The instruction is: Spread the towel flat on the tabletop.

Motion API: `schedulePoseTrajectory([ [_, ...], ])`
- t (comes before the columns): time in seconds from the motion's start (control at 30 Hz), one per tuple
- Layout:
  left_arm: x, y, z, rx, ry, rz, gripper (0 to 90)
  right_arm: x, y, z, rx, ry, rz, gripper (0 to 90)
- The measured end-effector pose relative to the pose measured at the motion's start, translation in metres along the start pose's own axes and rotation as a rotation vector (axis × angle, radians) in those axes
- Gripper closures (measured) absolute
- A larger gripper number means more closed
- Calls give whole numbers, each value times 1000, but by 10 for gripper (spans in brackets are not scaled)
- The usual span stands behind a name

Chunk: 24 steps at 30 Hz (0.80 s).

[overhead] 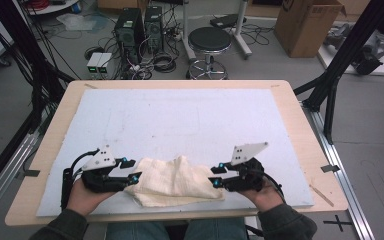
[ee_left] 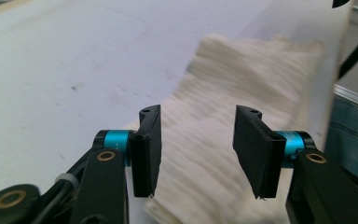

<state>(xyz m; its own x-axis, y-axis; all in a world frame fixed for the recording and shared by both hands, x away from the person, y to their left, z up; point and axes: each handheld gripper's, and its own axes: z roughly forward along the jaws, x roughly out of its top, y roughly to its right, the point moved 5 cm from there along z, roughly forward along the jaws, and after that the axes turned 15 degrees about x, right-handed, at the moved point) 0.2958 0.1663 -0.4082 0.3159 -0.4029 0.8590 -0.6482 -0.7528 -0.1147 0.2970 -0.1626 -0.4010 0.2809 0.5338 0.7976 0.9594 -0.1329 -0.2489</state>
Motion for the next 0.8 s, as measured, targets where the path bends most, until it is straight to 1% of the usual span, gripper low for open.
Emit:
schedulePoseTrajectory([
  [0.07, 1, -5, 10, 26, -2, -20, 516, 5, 13, 2, -25, 8, 12, 622],
  [0.1, 0, -7, 16, 35, -13, -28, 516, 5, 21, 5, -30, 11, 20, 618],
  [0.13, -2, -9, 23, 46, -28, -33, 516, 5, 29, 10, -45, 16, 34, 616],
  [0.17, -4, -10, 28, 66, -48, -24, 516, 4, 36, 14, -44, 23, 47, 616],
  [0.2, -7, -11, 34, 78, -66, -26, 516, 3, 43, 20, -42, 24, 68, 615],
  [0.23, -10, -13, 39, 75, -81, -35, 517, 0, 49, 25, -48, 15, 79, 611],
  [0.3, -15, -16, 47, 84, -126, -18, 517, -4, 59, 36, -39, 4, 100, 611],
  [0.33, -18, -17, 50, 89, -147, -17, 513, -6, 62, 40, -34, -8, 109, 608],
  [0.4, -20, -20, 56, 77, -170, -31, 497, -10, 68, 47, -30, -41, 122, 603],
  [0.47, -23, -21, 60, 84, -197, -28, 499, -12, 71, 51, -18, -63, 137, 606],
  [0.5, -24, -20, 61, 83, -202, -17, 500, -14, 72, 53, -20, -72, 144, 617],
  [0.53, -25, -19, 62, 85, -209, 7, 513, -17, 73, 54, -15, -75, 151, 633],
  [0.57, -26, -17, 62, 87, -216, 19, 526, -20, 74, 56, -11, -83, 159, 653],
  [0.6, -26, -16, 62, 82, -213, 15, 527, -23, 74, 58, -7, -98, 160, 677],
  [0.67, -27, -15, 62, 75, -229, 24, 554, -27, 73, 60, -5, -116, 162, 714],
  [0.7, -28, -15, 62, 81, -242, 33, 563, -27, 73, 60, -13, -111, 159, 747],
  [0.73, -30, -15, 64, 84, -250, 35, 572, -28, 74, 59, -11, -114, 155, 770],
  [0.77, -31, -14, 65, 83, -261, 39, 578, -28, 74, 59, -9, -114, 164, 781],
  [0.8, -33, -14, 66, 85, -273, 50, 580, -28, 74, 59, -13, -111, 156, 794],
])
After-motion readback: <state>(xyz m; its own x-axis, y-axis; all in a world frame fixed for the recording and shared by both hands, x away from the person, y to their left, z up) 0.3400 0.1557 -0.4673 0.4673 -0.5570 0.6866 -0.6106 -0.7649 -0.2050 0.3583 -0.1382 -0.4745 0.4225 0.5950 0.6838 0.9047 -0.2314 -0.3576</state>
